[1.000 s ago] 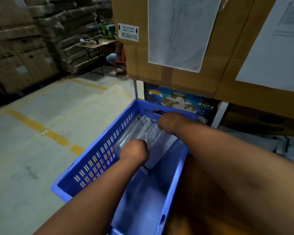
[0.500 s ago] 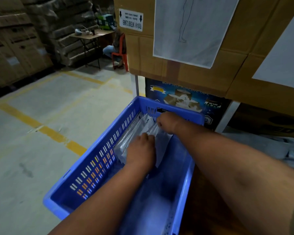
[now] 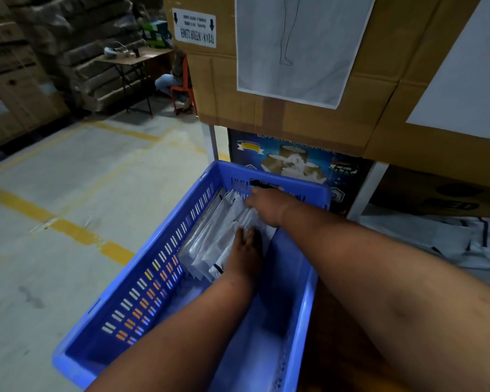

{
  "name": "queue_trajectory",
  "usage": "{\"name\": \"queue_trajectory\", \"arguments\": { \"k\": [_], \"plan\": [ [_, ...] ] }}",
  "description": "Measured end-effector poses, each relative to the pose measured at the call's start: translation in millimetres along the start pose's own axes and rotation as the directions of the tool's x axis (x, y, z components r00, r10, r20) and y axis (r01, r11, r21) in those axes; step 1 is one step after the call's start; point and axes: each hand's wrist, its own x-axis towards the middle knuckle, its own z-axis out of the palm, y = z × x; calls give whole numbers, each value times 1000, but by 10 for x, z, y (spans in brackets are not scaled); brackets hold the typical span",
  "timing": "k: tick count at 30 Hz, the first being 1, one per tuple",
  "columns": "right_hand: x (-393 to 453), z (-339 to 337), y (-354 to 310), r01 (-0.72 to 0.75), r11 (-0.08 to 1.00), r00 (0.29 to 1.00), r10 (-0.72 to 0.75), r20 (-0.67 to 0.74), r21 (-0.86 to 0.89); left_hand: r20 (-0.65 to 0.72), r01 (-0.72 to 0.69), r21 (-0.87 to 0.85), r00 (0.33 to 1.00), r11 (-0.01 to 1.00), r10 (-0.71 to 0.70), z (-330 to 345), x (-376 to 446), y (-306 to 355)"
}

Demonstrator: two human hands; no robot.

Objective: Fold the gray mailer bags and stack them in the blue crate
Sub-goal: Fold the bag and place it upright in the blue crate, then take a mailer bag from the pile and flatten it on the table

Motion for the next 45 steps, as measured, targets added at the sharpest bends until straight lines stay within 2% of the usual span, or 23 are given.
{"name": "queue_trajectory", "arguments": {
  "k": [5,7,10,13,17,22,26,28,32,37,39,43,45],
  "plan": [
    [-48,-72,11,-35,998,999,34,21,57,51,44,77,998,996,-48,175,129,-119],
    [-42,-93,-4,-44,996,999,44,0,73,71,80,29,994,996,-82,208,151,-205],
    [-59,-145,-49,-58,996,998,58,13,62,9,62,68,998,996,-63,283,95,-240],
    [-87,-157,-85,-37,999,998,37,59,0,3,0,128,1000,992,0,234,47,-233],
    [-160,-212,-101,-62,998,994,62,89,-6,-28,-19,134,999,991,23,18,-23,-217],
    [-407,-213,-103,-128,992,969,121,217,16,-21,-56,139,998,989,60,-243,-195,-142],
    [-631,-180,-63,-184,982,953,168,254,40,-29,-77,71,996,994,79,-326,-309,-136],
    [-759,-256,-51,-213,972,960,189,208,97,-78,-79,18,994,997,80,-373,-360,-149],
    [-1007,-491,-26,-198,951,980,199,20,237,-92,-179,-36,980,983,175,-807,-396,-139],
    [-1621,-709,129,-155,902,955,241,-173,403,-254,-246,-84,942,966,218,-1579,-473,-42],
    [-1997,-763,226,-152,887,942,264,-208,436,-315,-273,-103,921,957,229,-1927,-541,56],
    [-2842,-694,548,-174,868,897,334,-290,464,-352,-284,-101,906,953,233,-2572,-655,458],
    [-3242,-558,731,-201,849,884,372,-282,488,-415,-321,-127,877,939,244,-2750,-695,740]
  ]
}}
